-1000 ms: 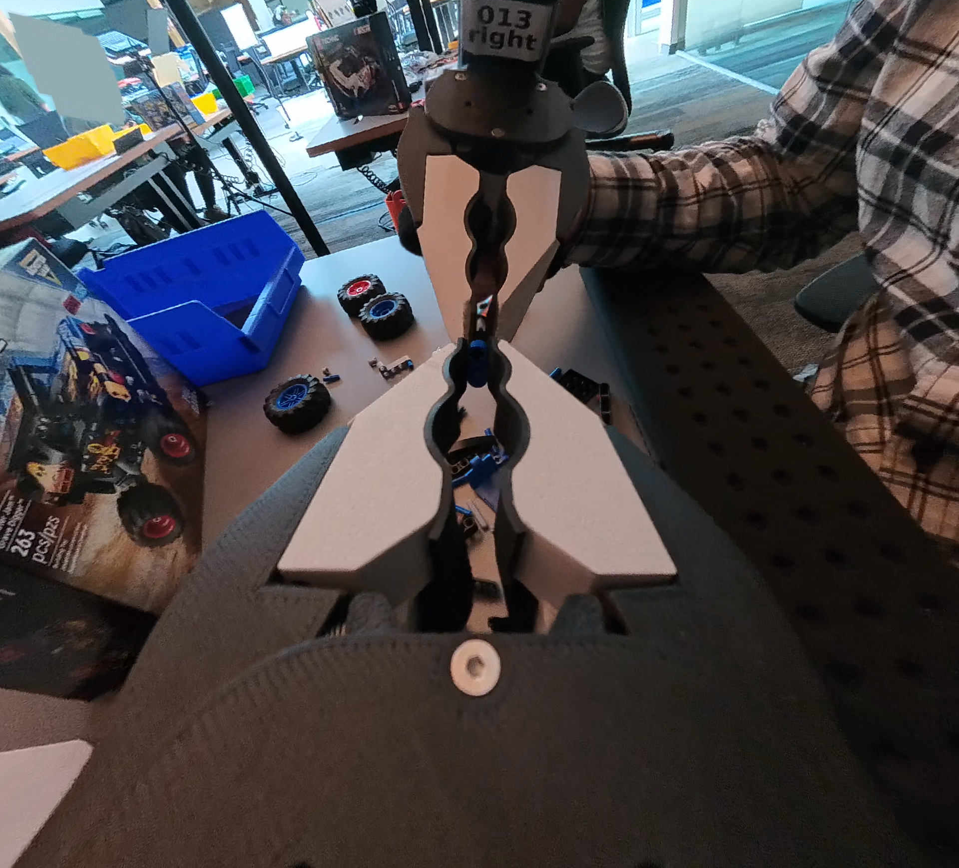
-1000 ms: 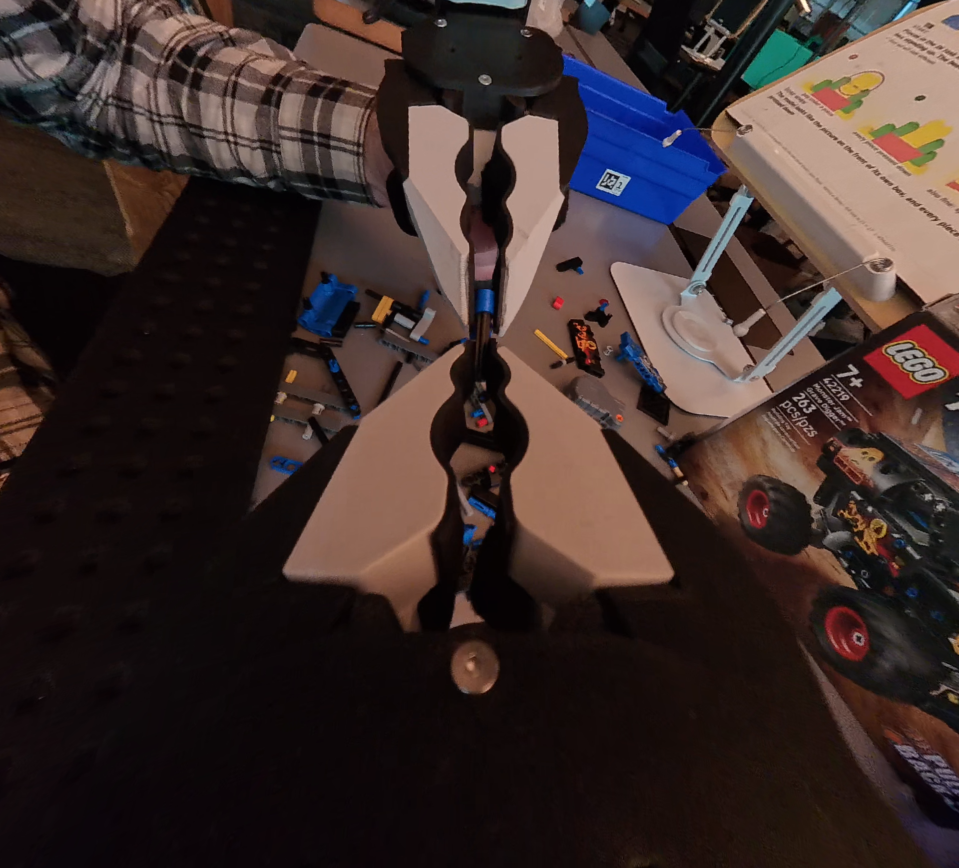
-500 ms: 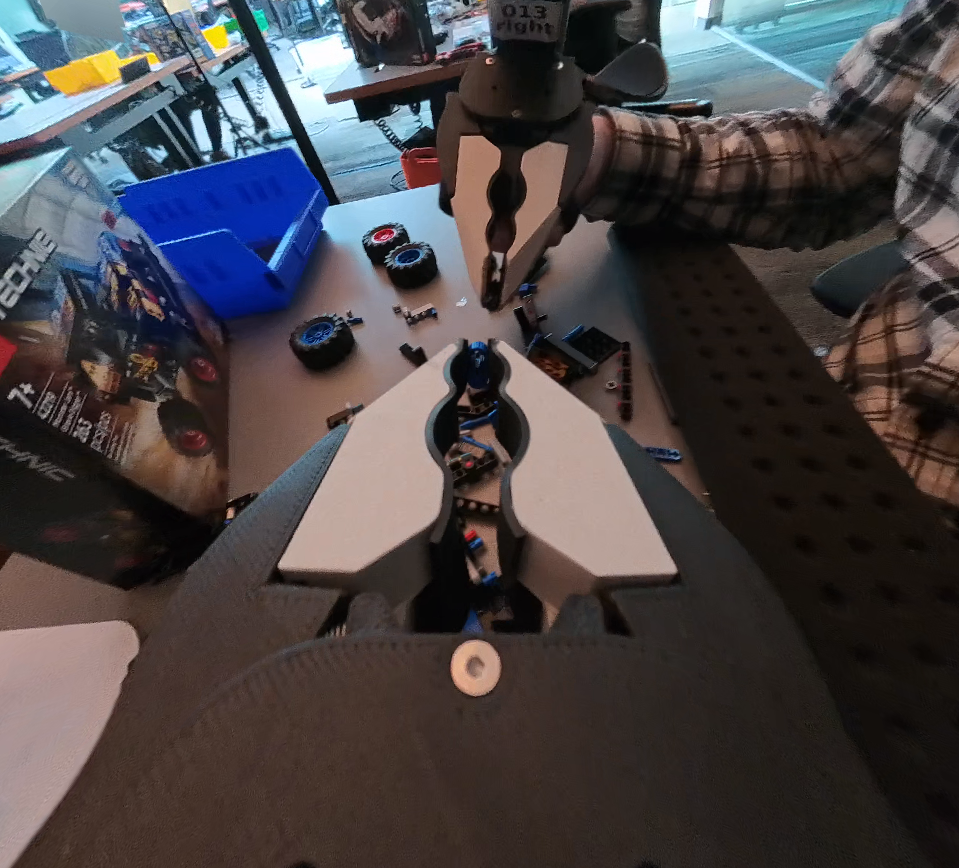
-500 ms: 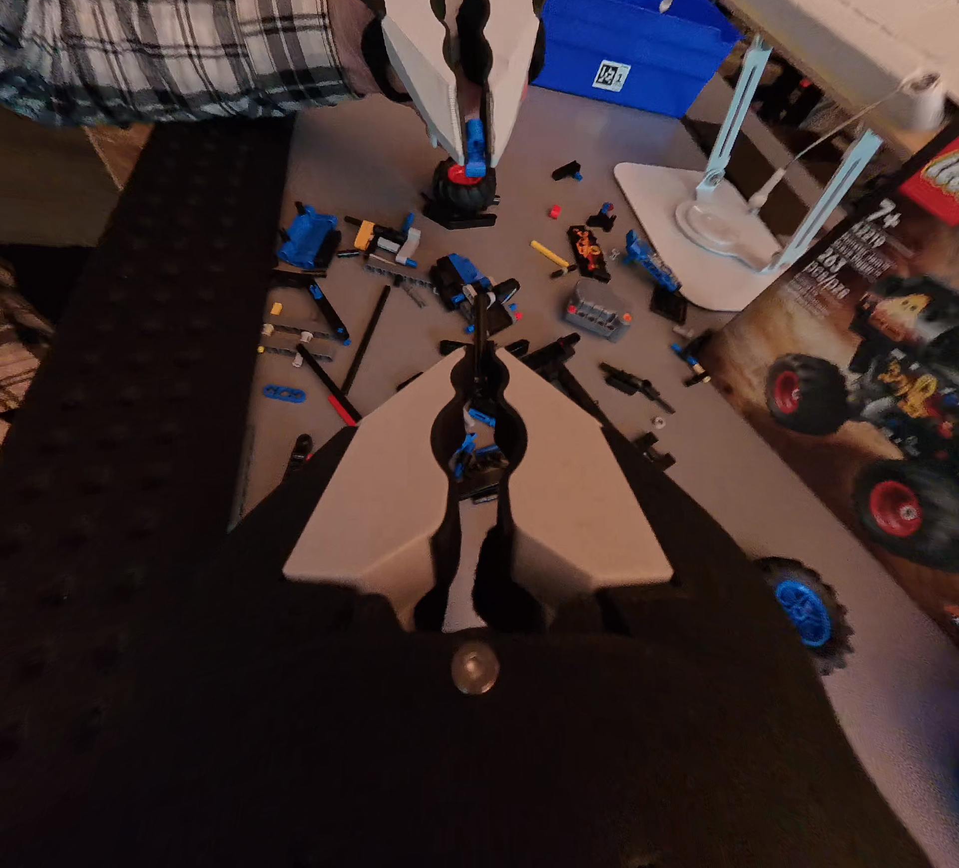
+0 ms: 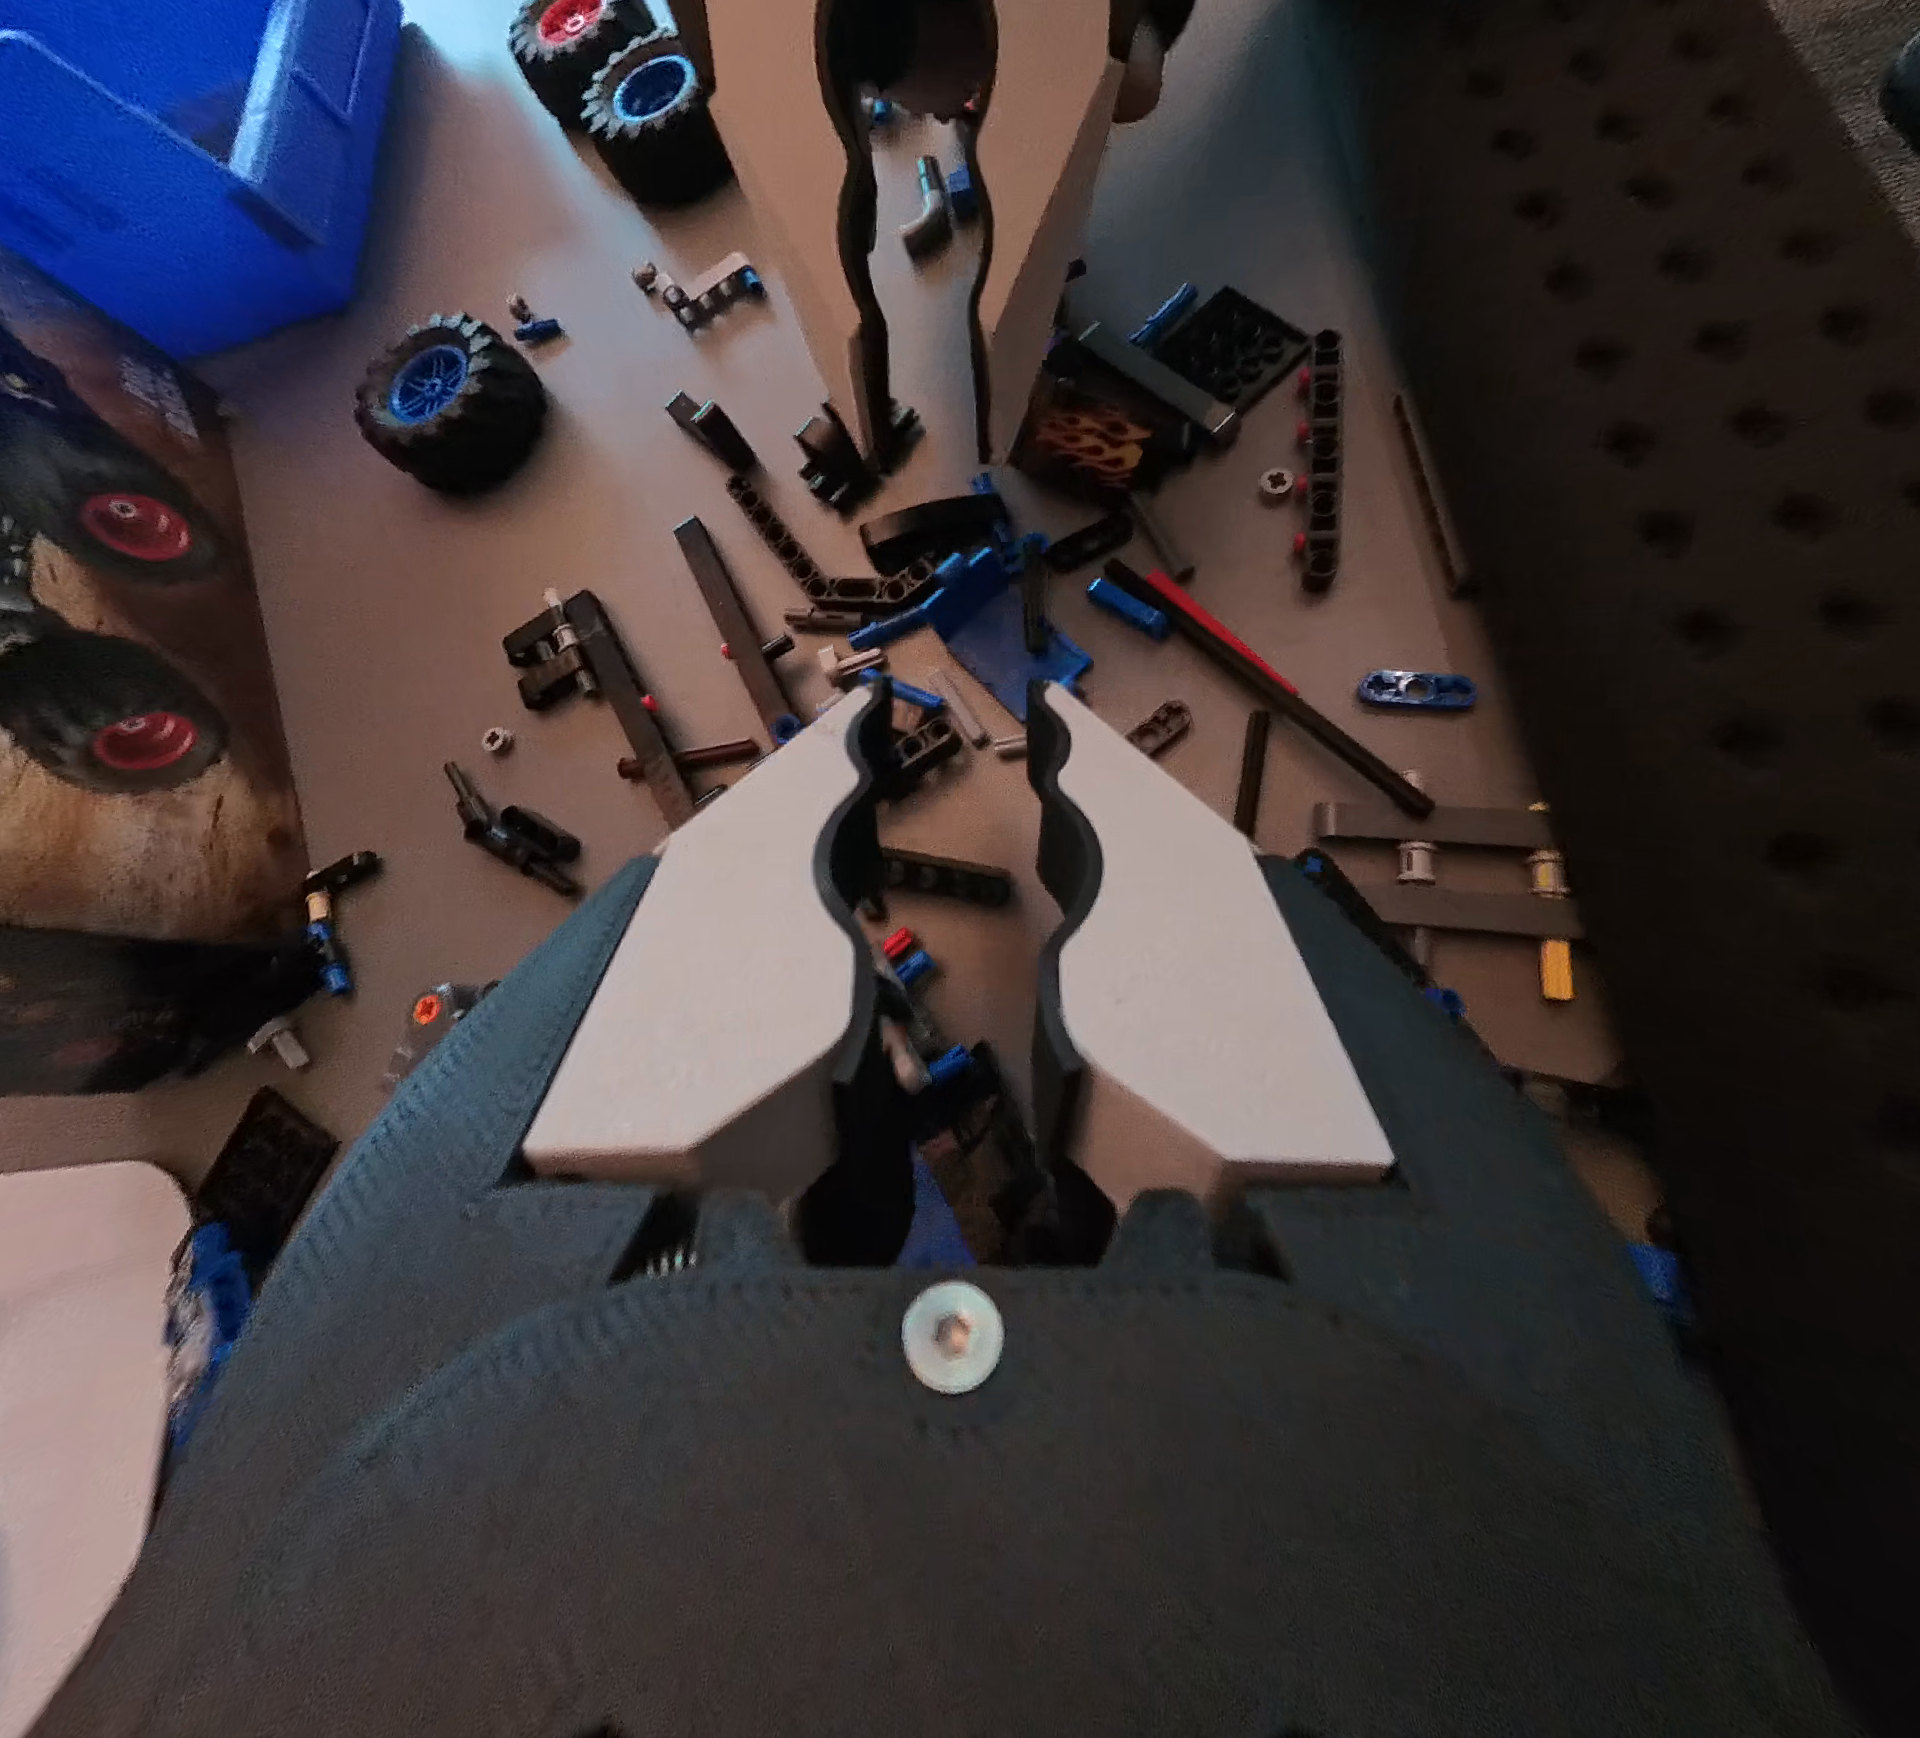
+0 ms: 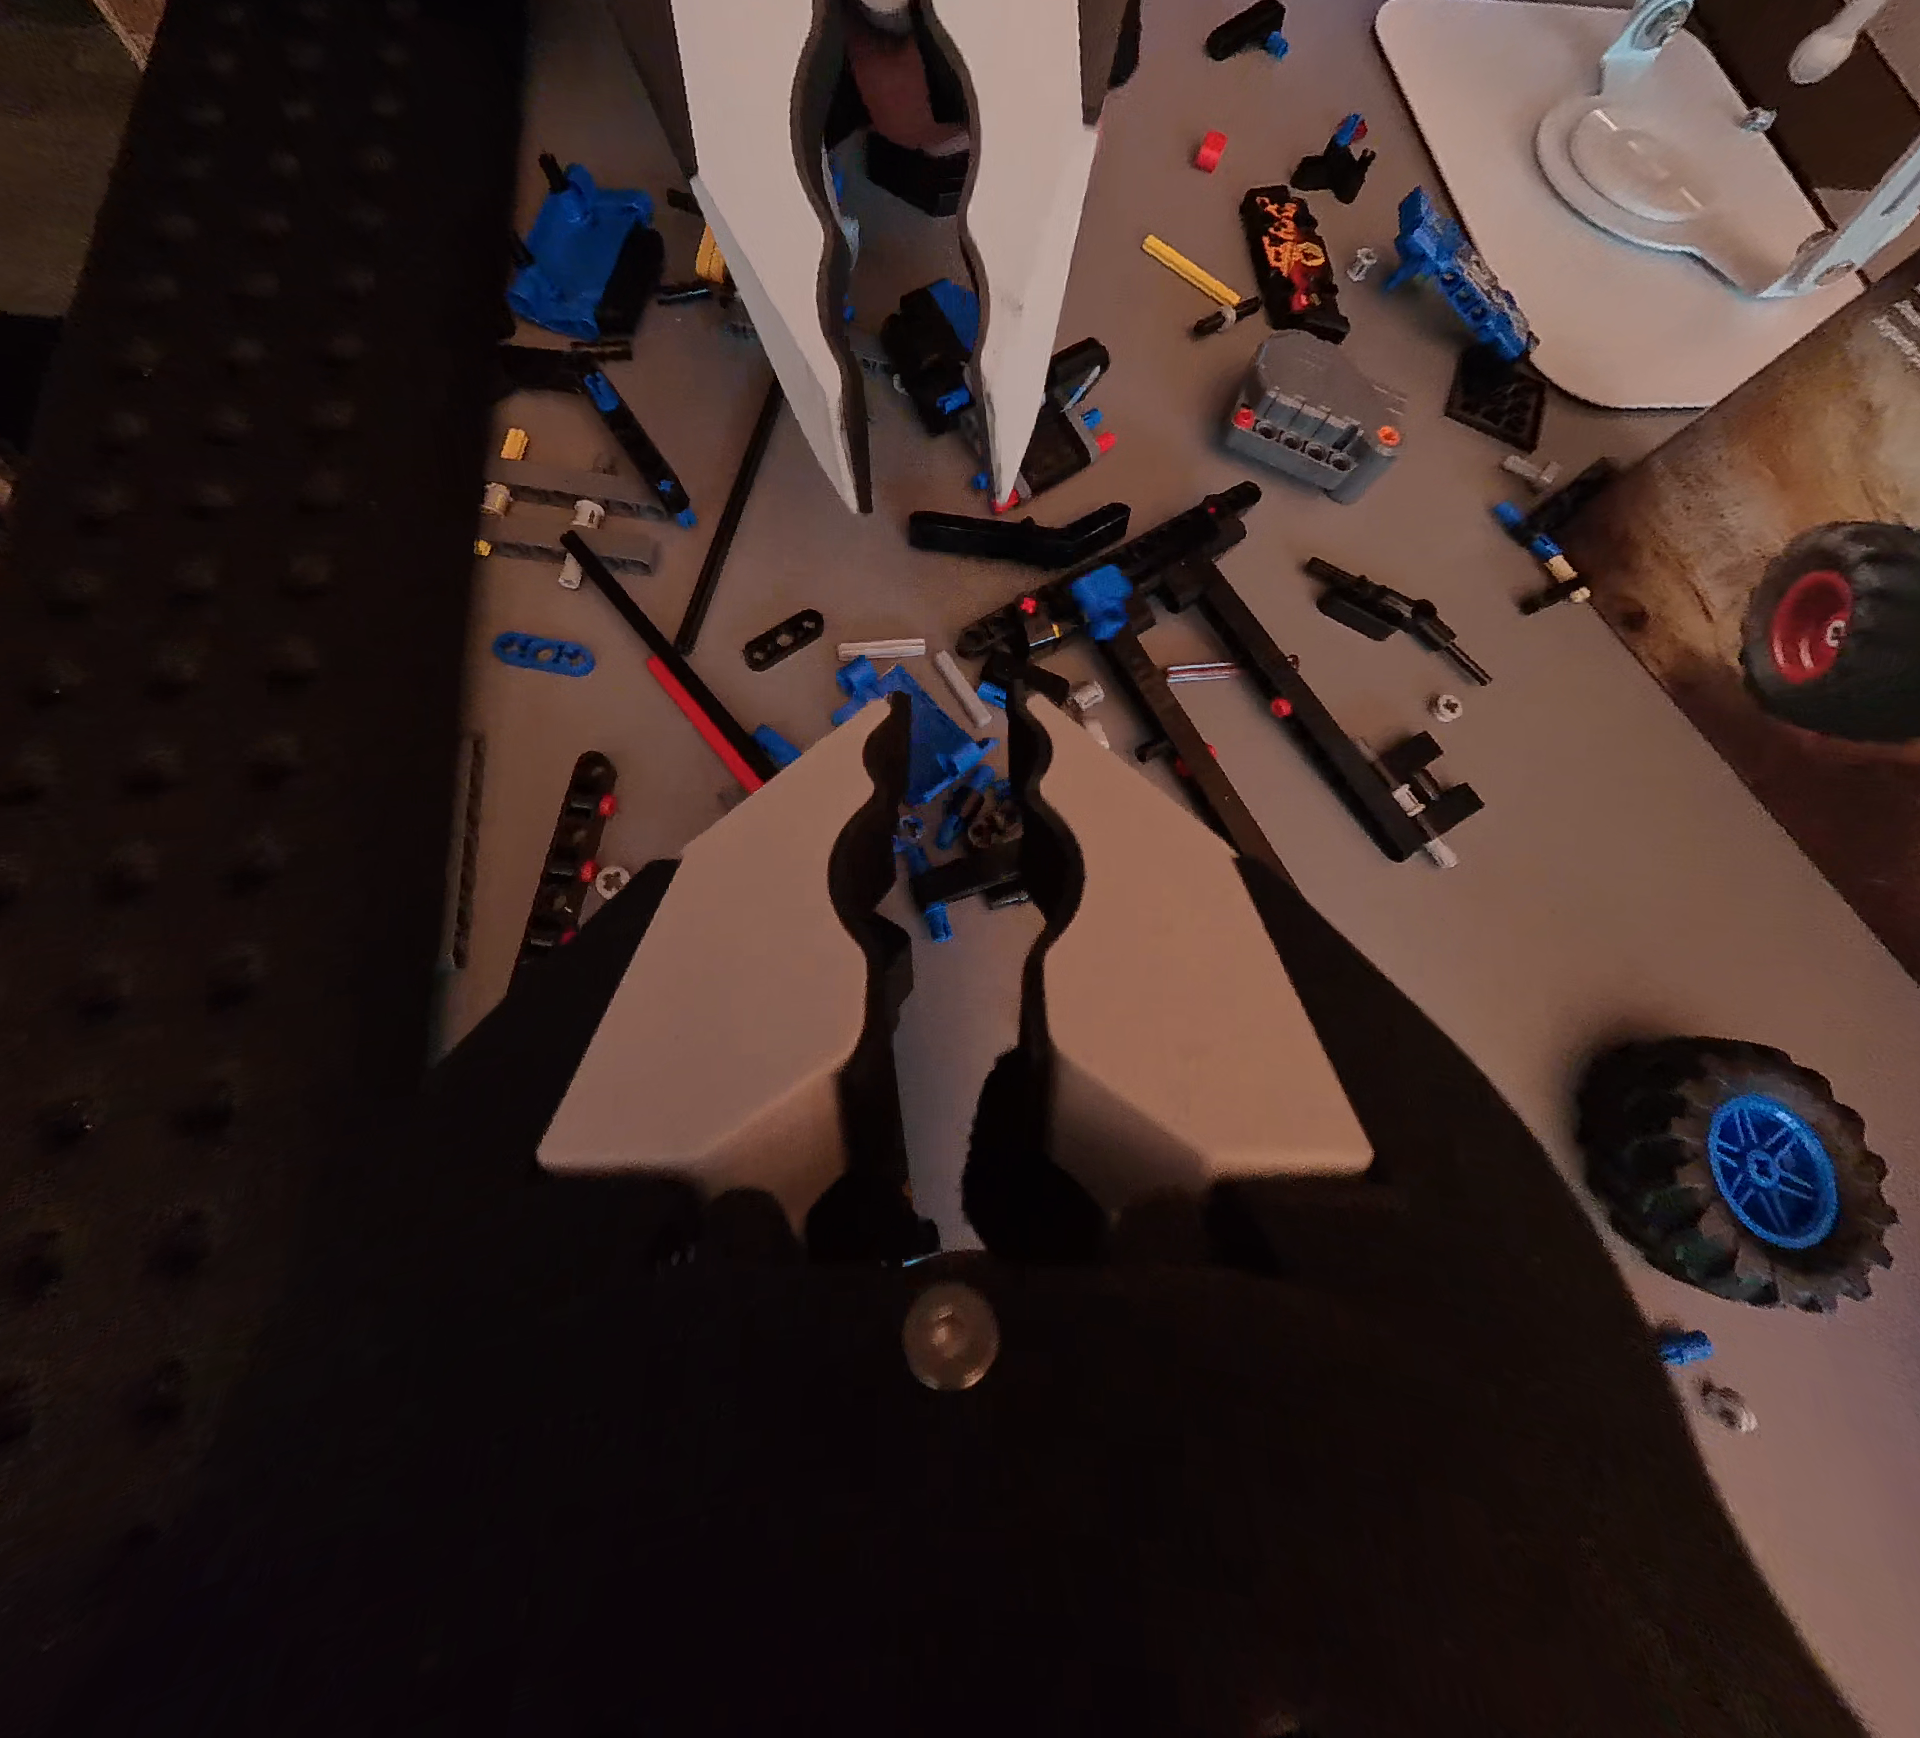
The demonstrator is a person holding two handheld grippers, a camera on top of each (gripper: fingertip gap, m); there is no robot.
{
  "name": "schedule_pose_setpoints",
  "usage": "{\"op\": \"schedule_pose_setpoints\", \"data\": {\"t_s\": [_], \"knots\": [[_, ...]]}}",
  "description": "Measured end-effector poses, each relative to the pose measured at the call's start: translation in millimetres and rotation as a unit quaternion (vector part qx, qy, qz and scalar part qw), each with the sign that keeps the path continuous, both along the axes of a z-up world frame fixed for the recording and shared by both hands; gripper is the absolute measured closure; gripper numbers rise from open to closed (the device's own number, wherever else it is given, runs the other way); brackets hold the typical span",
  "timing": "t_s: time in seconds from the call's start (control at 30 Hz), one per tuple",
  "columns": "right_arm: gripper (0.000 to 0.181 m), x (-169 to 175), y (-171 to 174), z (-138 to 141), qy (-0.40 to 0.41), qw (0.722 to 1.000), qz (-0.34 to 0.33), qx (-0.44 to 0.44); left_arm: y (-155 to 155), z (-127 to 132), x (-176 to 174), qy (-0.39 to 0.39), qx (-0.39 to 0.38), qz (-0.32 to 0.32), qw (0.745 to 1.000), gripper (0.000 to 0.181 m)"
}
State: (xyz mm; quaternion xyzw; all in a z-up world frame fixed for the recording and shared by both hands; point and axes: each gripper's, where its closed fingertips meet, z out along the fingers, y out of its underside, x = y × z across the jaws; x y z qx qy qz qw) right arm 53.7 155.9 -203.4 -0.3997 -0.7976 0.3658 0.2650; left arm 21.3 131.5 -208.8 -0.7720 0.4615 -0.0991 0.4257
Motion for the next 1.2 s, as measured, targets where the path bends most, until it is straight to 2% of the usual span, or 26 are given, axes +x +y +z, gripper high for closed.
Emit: {"op": "schedule_pose_setpoints", "data": {"t_s": [0.13, 0.27, 0.43, 0.57, 0.63, 0.73, 0.8, 0.9, 1.03, 1.2], "knots": [[0.165, -2, 10, -4, -0.003, 1.0, -0.017, 0.001, 2, 13, -20, 0.005, 0.02, 0.031, 0.999, 0.158], [0.166, -3, 22, -8, -0.009, 0.999, -0.038, 0.003, 2, 15, -49, 0.026, 0.017, 0.076, 0.997, 0.152], [0.166, -5, 28, -4, 0.002, 0.999, -0.049, 0.003, -8, -2, -74, 0.055, -0.039, 0.11, 0.992, 0.135], [0.165, -6, 35, -3, 0.006, 0.998, -0.064, -0.001, -11, -15, -74, 0.065, -0.07, 0.113, 0.989, 0.128], [0.166, -7, 37, -5, 0.002, 0.998, -0.068, 0.002, -10, -22, -73, 0.068, -0.079, 0.112, 0.988, 0.13], [0.166, -7, 37, -6, -0.001, 0.998, -0.07, 0.004, -5, -33, -73, 0.088, -0.084, 0.117, 0.986, 0.147], [0.166, -9, 36, -4, 0.005, 0.997, -0.071, 0.004, -5, -32, -69, 0.091, -0.08, 0.107, 0.987, 0.148], [0.165, -14, 29, 6, 0.023, 0.997, -0.068, -0.016, -2, -26, -74, 0.103, -0.059, 0.116, 0.986, 0.149], [0.163, -27, 12, 26, 0.055, 0.995, -0.065, -0.048, 7, 2, -70, 0.08, 0.005, 0.125, 0.989, 0.151], [0.163, -50, -2, 34, 0.073, 0.992, -0.089, -0.043, 20, 33, -51, 0.085, 0.097, 0.126, 0.984, 0.151]]}}
